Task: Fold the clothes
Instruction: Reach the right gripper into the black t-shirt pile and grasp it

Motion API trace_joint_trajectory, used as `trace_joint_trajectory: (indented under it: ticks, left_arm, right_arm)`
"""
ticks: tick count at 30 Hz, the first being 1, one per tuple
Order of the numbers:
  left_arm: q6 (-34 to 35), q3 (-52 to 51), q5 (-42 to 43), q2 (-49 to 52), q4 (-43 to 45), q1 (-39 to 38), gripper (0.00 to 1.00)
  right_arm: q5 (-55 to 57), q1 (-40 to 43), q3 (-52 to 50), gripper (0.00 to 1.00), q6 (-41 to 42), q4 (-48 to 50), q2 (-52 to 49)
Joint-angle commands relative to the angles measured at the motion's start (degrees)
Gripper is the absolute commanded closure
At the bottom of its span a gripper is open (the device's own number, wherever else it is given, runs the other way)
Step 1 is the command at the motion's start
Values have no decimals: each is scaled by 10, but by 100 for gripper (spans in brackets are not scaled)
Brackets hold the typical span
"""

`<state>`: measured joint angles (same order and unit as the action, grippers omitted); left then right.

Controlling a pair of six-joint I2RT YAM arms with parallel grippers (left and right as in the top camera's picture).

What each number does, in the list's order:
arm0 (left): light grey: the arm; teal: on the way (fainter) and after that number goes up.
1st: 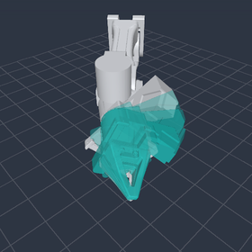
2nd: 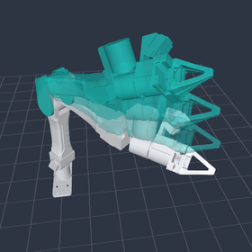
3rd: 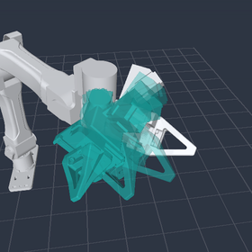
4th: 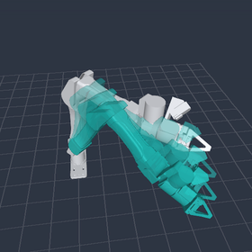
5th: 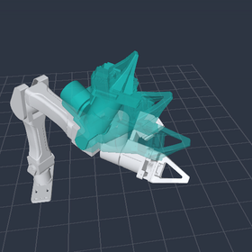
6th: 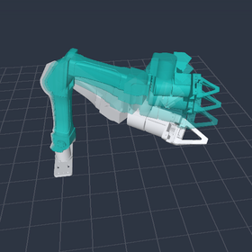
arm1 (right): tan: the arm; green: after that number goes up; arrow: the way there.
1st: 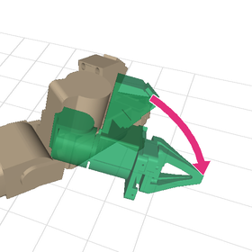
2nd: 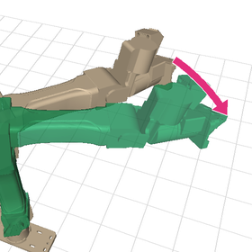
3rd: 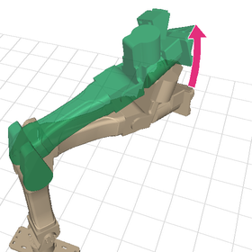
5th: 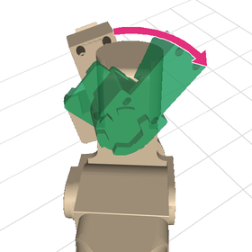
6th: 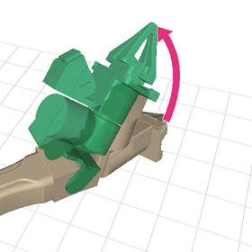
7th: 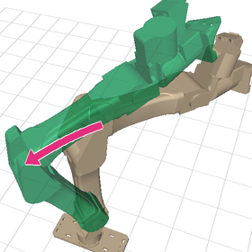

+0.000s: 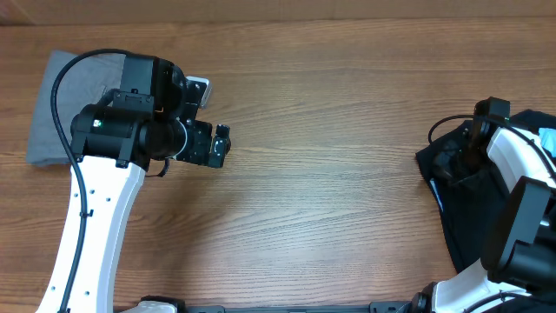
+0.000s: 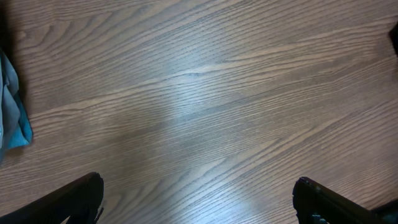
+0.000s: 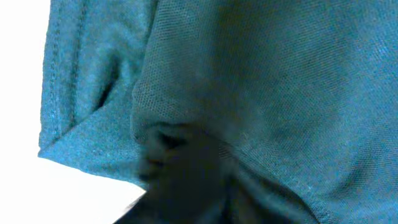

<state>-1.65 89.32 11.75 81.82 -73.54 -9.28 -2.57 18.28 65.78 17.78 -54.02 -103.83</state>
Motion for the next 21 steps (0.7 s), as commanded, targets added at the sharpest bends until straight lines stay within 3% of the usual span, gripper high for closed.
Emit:
trace_joint_trajectory:
  ticks: [1, 11, 21]
  left_arm:
    - [-10, 16, -2, 3, 0, 3, 0]
    - [-10, 16, -2, 3, -1, 3, 0]
    - [-10, 16, -2, 3, -6, 3, 0]
  right_arm:
    - [0, 1, 32, 96, 3, -22, 3]
    - [-1, -3, 271, 96, 2, -188, 66]
    - [-35, -42, 395, 96, -17, -229, 105]
